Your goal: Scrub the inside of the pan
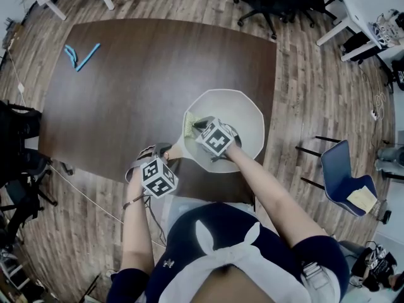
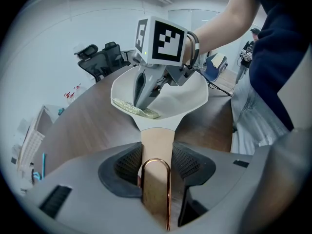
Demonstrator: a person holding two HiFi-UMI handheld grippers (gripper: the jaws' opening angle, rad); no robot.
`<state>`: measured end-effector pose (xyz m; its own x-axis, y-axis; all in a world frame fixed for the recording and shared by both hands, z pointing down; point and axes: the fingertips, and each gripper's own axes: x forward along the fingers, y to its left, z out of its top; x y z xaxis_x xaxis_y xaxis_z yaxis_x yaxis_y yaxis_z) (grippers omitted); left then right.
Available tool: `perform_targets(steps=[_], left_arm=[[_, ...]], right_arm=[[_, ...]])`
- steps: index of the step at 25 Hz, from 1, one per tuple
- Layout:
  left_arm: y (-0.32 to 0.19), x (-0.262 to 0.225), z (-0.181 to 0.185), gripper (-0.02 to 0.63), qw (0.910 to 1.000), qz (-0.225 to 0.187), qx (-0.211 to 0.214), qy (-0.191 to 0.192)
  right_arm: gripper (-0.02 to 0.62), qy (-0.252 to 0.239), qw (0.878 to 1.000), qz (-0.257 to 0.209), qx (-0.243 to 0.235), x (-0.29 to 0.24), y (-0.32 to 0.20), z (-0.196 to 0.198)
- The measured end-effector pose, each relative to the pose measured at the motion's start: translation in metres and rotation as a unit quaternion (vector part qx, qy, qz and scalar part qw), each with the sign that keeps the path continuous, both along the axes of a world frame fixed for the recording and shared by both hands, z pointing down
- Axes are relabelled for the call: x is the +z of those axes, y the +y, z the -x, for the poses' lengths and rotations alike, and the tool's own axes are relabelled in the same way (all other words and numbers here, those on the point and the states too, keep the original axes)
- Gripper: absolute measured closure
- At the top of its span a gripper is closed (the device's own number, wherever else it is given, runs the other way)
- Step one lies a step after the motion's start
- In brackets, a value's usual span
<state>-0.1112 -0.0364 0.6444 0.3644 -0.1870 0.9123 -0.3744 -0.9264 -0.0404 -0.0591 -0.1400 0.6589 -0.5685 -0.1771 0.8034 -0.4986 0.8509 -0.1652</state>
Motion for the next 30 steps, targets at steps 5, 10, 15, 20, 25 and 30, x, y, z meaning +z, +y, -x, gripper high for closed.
perform_targets(steps=[5,10,15,20,25,30], left_arm=[[0.002,0.001,0.001,0.413,1.0000,-0.001,0.003,0.000],[0.000,0.000,0.000,0.413,1.0000,-0.003,0.002,0.003],[-0.001,0.001,0.001,0.413,1.0000,-0.001,0.005,0.004],[-0.001,-0.001,0.000,0.413,1.0000,0.000,0.004,0.005],[-0.001,-0.001,-0.001,0.413,1.0000,0.001,0.005,0.006],[0.000,0.001,0.002,0.413,1.0000,0.000,0.004,0.007]], right_arm=[[0.586,-0.005,1.000,-0.010,0.015,0.001,-0.006,0.000],[0.586,0.005,0.999,-0.030,0.018,-0.002,-0.017,-0.006],[0.586,0.016,0.998,-0.044,0.044,-0.002,-0.031,-0.009],[0.586,0.016,0.997,-0.052,0.060,-0.004,-0.040,-0.015],[0.586,0.018,0.995,-0.056,0.076,-0.006,-0.050,-0.021],[0.586,0.019,0.994,-0.061,0.092,-0.004,-0.059,-0.024]])
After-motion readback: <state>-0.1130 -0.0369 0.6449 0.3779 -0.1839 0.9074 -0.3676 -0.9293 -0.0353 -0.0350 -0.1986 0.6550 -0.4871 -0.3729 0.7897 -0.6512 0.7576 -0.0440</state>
